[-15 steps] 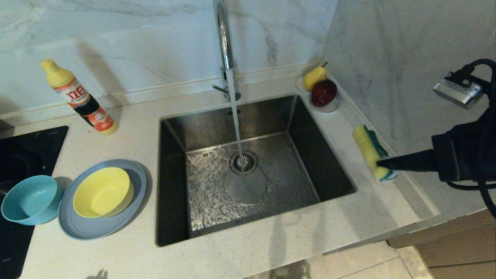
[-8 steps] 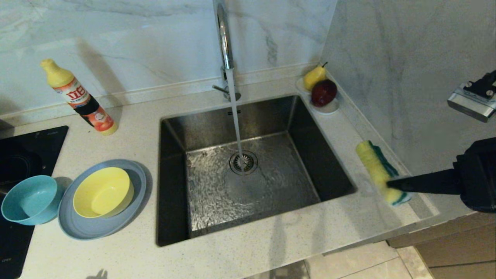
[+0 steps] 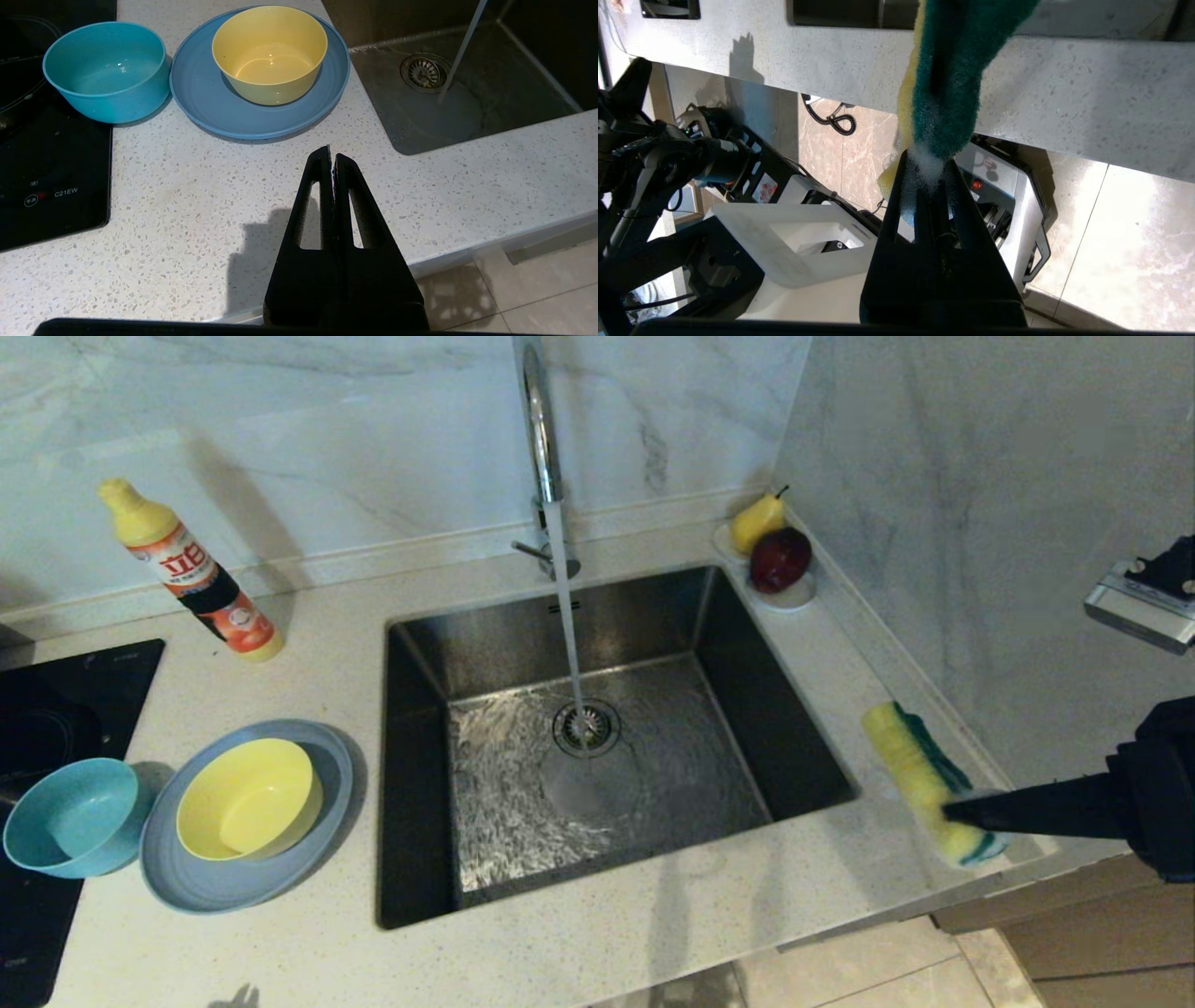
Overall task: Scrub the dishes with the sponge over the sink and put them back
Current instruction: Pick up a bowl and the sponge
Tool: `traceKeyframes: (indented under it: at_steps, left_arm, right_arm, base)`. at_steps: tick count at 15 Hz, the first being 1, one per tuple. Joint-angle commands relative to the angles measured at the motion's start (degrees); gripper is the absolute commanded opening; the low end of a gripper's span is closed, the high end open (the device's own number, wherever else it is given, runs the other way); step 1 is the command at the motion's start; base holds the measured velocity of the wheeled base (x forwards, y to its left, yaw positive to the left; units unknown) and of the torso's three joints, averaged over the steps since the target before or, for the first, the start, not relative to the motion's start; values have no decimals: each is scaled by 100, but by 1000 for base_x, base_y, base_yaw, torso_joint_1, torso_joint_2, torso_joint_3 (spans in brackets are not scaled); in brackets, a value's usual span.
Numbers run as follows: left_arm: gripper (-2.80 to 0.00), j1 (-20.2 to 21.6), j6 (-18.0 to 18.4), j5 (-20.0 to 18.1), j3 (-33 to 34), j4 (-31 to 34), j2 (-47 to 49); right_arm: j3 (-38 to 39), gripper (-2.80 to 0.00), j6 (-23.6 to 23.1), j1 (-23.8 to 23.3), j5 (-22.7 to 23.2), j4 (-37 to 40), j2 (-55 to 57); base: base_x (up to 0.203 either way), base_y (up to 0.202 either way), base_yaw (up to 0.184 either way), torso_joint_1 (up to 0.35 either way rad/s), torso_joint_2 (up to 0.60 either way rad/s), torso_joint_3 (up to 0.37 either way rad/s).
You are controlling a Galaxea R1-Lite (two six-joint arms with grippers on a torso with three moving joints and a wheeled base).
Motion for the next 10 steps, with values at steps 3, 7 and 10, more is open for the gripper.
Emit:
traceKeyframes:
  at_steps: [3,7,10]
  left_arm:
    - [-280,2,11,5,185,2,7]
    - [-280,-7,12,6,185,-6,7]
    - [-280,0,89,59,193,-13,3]
  right_arm:
    - [-273,-280,-146,95,-992,-111,313]
    - [-296,-280,-393,617,-1427,-136,546]
    - [-270,-280,-403,926,-1994,-243,787]
  base:
    - [0,0,0,0,0,0]
    - [0,0,0,0,0,0]
    - [0,0,0,0,0,0]
